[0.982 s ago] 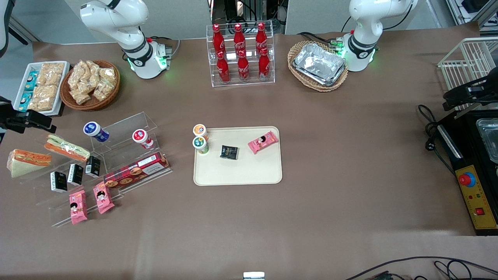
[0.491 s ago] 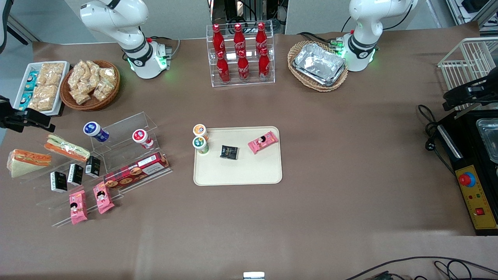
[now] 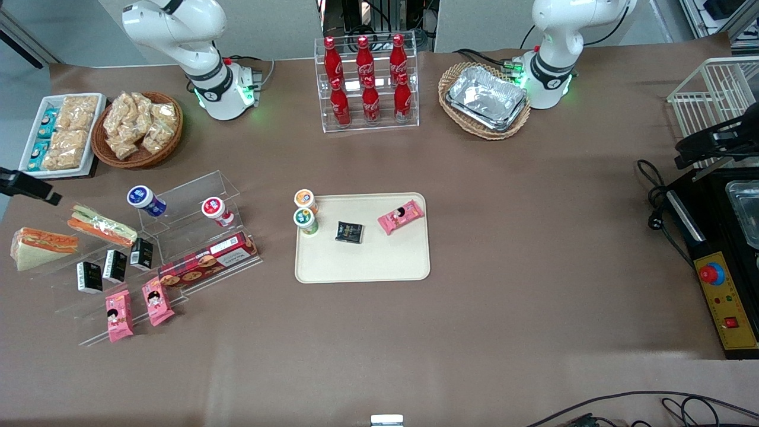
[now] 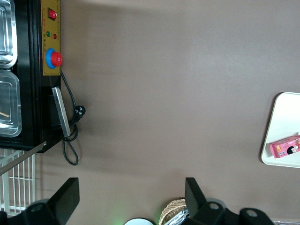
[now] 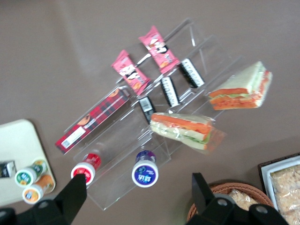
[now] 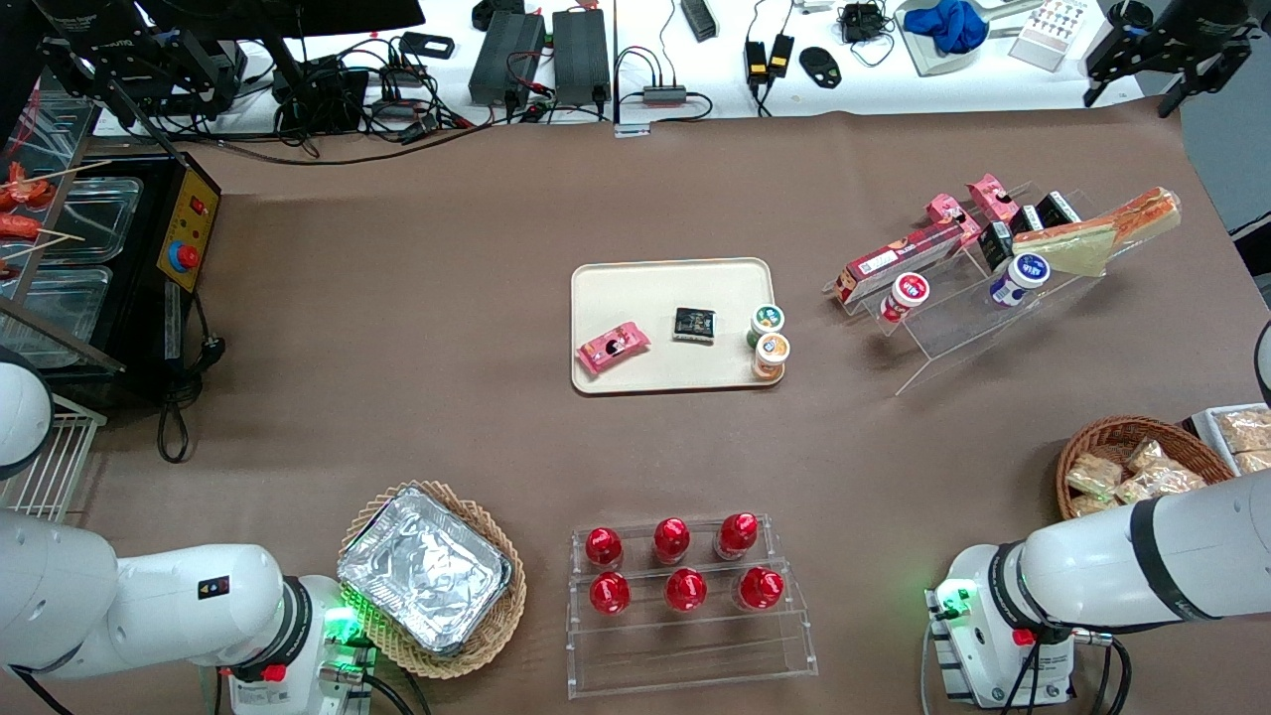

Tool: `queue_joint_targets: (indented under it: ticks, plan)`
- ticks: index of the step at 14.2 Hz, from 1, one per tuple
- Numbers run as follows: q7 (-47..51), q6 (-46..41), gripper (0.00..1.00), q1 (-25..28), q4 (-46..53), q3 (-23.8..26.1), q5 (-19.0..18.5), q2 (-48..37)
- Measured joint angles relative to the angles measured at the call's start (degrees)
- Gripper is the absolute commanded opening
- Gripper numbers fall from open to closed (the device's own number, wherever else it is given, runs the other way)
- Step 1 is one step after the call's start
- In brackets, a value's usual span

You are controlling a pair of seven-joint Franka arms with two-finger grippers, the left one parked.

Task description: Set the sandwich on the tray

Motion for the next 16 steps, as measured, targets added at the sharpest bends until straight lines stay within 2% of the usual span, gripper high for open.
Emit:
queue_joint_targets:
  ticks: [4,10,16]
  plan:
    - [12.8,2.1,1.00,-0.6,0.0,-0.3,-5.2,1.9]
    - [24.7,9.0,1.00,-3.8,0.0,-3.8,-5.5,7.0]
    - [29.1,14.6,1.00,-6.8,-0.1,-4.3,-5.5,11.6]
